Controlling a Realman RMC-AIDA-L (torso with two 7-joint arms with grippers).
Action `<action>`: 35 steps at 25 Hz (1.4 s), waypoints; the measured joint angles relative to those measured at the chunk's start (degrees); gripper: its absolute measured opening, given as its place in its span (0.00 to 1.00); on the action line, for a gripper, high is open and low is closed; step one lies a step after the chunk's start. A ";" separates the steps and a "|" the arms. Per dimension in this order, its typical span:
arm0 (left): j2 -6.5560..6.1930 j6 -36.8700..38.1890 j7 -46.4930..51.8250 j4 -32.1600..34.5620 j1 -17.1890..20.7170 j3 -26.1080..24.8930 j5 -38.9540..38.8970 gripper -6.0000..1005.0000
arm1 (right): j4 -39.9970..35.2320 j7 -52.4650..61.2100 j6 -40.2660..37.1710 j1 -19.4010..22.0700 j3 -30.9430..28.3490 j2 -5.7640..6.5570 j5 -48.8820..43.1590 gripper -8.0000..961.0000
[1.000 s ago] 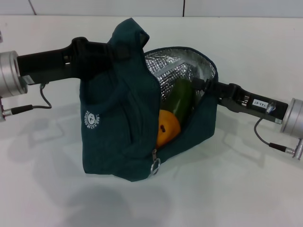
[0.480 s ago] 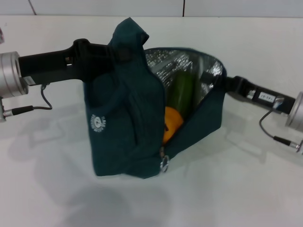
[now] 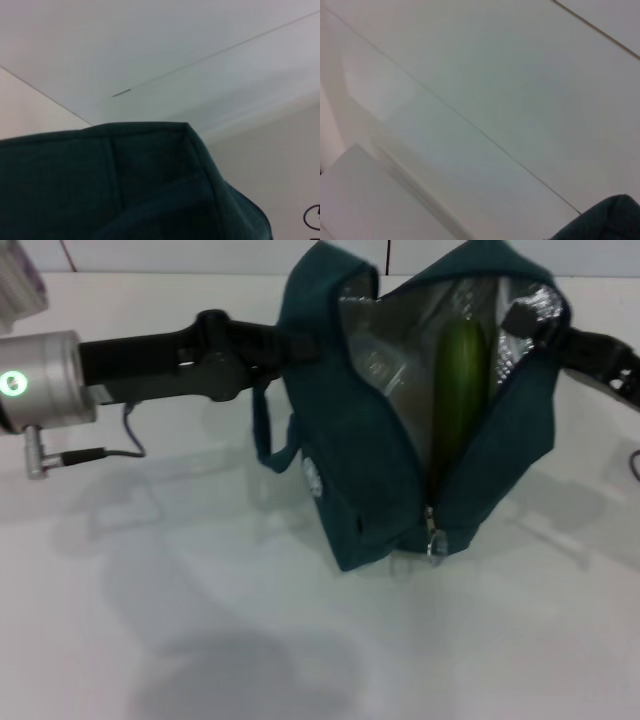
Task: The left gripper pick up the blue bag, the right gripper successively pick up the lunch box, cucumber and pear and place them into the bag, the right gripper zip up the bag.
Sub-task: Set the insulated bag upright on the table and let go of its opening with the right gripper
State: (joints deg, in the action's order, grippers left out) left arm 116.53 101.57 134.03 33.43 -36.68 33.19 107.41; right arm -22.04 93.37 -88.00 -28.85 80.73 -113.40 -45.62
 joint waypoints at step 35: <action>1.45 -7.81 -0.97 -1.52 -0.20 3.88 1.75 0.05 | 0.43 -2.86 -1.26 4.74 -3.43 1.12 -2.85 0.50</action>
State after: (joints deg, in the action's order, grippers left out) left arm 117.98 93.75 133.07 31.91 -36.88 37.06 109.16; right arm -21.61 90.51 -89.27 -24.12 77.29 -112.28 -48.47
